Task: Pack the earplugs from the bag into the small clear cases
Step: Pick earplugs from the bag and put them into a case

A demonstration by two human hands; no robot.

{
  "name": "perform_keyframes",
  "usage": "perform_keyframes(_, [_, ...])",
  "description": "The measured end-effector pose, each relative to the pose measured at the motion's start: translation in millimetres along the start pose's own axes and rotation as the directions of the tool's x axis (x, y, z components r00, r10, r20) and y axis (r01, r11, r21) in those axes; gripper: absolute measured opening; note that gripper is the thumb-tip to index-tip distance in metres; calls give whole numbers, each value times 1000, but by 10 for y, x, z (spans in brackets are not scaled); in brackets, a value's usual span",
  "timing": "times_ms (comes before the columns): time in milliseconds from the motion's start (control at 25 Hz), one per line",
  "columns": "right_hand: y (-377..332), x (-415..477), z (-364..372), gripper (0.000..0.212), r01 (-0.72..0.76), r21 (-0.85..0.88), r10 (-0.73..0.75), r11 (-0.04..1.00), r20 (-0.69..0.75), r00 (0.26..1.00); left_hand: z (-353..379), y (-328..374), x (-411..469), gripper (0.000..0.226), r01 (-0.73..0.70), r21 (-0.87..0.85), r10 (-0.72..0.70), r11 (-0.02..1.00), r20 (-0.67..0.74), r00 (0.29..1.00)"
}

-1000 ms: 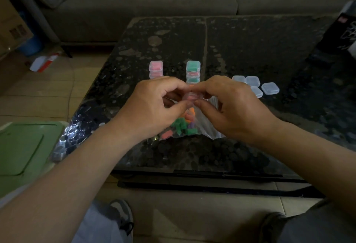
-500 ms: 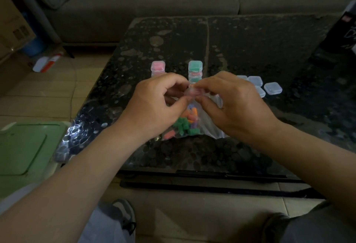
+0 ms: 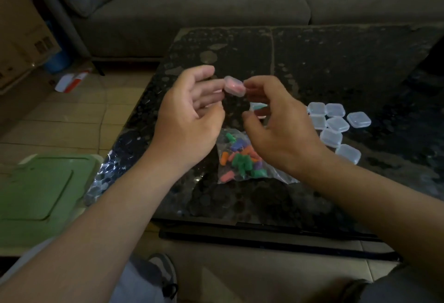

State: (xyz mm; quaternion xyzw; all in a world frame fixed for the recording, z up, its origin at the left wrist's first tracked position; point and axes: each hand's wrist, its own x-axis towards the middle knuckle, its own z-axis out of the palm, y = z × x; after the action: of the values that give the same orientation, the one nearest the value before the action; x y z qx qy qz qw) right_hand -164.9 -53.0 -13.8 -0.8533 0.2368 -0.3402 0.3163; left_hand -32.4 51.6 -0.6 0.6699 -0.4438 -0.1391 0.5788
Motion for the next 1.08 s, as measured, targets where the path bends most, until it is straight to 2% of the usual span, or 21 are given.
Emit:
perform_keyframes(160, [-74, 135, 153, 32, -56, 209, 21, 976, 166, 986, -72, -46, 111, 50, 31, 40, -31, 999, -8, 999])
perform_keyframes(360, [-39, 272, 295, 32, -62, 161, 14, 985, 282, 959, -108, -137, 241, 48, 59, 119, -59, 991, -2, 998])
perform_keyframes(680, [1, 308, 338, 30, -71, 88, 39, 994, 325, 945, -147, -327, 395, 53, 144, 191, -151, 971, 23, 988])
perform_keyframes(840, [55, 342, 341, 28, -84, 66, 58, 994, 327, 943, -140, -403, 428, 61, 142, 222, -162, 965, 77, 984])
perform_keyframes(1080, [41, 359, 341, 28, -106, 12, 95, 994, 351, 932, -140, -471, 480, 61, 147, 218, -165, 965, 69, 984])
